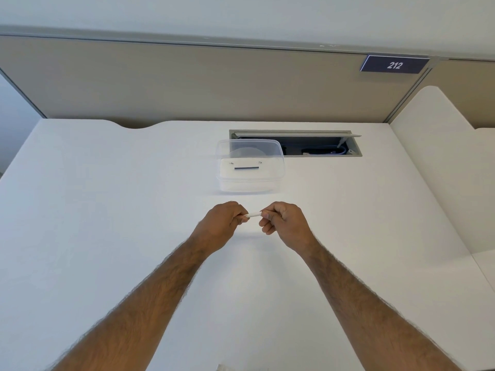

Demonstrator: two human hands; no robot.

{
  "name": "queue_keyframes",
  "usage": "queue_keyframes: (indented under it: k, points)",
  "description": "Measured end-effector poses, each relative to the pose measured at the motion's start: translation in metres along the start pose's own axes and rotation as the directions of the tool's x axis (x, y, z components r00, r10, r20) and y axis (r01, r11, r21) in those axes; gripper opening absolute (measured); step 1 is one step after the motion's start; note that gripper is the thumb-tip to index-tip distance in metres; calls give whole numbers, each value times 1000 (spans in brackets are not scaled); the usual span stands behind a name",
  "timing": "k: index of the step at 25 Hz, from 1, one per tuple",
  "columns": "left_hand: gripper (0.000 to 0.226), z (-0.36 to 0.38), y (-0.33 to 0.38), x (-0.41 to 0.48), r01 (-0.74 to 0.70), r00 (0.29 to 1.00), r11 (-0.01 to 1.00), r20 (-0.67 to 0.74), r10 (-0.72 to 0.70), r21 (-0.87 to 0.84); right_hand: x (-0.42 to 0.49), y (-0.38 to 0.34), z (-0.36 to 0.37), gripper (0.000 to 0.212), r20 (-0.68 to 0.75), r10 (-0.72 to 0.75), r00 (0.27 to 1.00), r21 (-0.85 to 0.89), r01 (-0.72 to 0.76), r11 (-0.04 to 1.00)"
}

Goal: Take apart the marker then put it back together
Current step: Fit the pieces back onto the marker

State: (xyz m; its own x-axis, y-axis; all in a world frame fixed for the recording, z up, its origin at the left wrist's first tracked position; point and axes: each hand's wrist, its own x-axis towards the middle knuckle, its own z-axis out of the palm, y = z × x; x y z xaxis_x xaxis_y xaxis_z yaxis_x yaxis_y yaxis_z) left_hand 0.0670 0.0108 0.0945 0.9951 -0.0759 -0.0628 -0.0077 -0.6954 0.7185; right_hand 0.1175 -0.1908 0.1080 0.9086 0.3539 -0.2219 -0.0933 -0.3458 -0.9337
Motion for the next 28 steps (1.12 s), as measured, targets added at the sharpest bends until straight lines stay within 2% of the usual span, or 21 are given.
queue_keyframes:
  k: [2,7,14,23,25,28]
  points:
    - [17,-3,5,1,18,999,999,31,-17,-41,0,0,-3,15,-5,-28,1000,-21,28,999]
    - [26,-12,3,4,172,958,982,244,-148,-82,2,4,-5,13,12,-67,998,-76,68,995]
    - [26,-17,6,3,197,966,980,169,-195,3,-1,4,-1,18,11,-56,998,-125,57,990]
    - [24,-18,17,2,239,968,968,59,-244,73,-3,8,1,22,13,-119,993,-212,119,970]
    - [21,-20,18,2,228,969,973,95,-229,31,-2,7,-1,21,3,-150,989,-218,147,965]
    - [22,-28,17,3,183,957,982,233,-170,-35,-1,6,-5,21,16,-189,982,-255,187,949]
